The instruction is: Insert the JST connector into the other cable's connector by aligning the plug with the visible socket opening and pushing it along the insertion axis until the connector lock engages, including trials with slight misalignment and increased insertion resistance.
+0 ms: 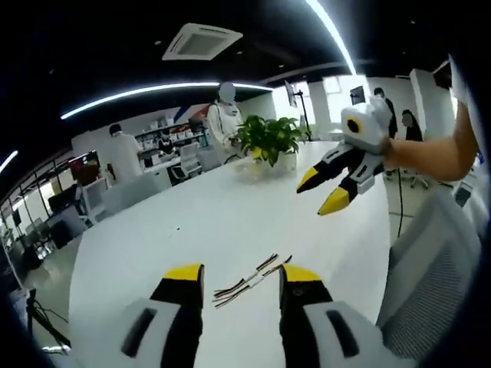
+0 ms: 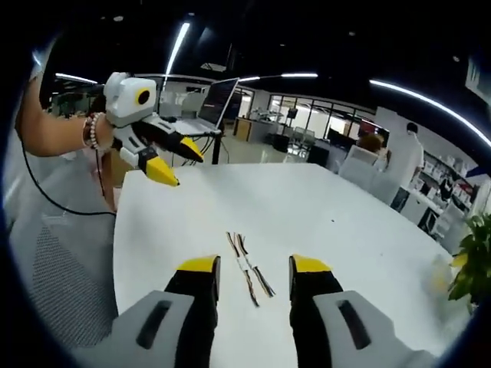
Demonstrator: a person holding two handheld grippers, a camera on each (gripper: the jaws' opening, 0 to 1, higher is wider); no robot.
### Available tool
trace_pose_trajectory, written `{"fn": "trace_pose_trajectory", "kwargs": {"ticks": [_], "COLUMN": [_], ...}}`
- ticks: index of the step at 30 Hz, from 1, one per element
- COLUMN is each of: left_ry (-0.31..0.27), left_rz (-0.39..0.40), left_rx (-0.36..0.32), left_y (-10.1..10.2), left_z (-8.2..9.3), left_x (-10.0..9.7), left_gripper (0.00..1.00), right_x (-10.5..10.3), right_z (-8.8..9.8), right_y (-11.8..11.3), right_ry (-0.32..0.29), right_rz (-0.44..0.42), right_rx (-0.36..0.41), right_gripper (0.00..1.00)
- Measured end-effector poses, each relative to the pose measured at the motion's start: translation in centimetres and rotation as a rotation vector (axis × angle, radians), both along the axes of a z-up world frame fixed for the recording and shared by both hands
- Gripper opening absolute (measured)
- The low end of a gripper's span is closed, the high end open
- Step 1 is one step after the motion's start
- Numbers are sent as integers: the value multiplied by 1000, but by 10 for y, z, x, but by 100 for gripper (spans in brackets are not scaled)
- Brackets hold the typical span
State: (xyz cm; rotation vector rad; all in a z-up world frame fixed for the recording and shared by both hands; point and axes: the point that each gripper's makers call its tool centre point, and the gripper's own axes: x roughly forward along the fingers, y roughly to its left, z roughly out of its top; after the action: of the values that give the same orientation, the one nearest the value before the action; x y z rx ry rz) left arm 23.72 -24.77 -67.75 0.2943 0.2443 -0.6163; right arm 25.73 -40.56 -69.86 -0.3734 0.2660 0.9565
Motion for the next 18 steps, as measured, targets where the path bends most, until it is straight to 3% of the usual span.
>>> {"fn": "trace_pose_trajectory", "kwargs": {"ticks": [11, 13, 15, 17, 18], "left_ry": [-12, -5, 4, 14, 14], "left_rz": [164, 190, 215, 233, 246], "left_rx": [-49, -64, -62, -55, -63], "left_y": [45, 51, 56, 60, 62], "left_z": [6, 3, -2, -7, -8], "left_x": [-41, -49, -57, -66, -70], "left_gripper": [38, 38, 38, 39, 39], "right_x": [-19, -20, -26, -31, -31], "right_z": [17, 24, 26, 24, 24], "right_y": [-32, -37, -39, -43, -49], "right_ry": [-14, -40, -17, -13, -50], "right_rz": [-118, -144, -151, -160, -180], "right_rx": [94, 119, 157, 155, 130], "right_gripper": [35, 35, 37, 38, 37]}}
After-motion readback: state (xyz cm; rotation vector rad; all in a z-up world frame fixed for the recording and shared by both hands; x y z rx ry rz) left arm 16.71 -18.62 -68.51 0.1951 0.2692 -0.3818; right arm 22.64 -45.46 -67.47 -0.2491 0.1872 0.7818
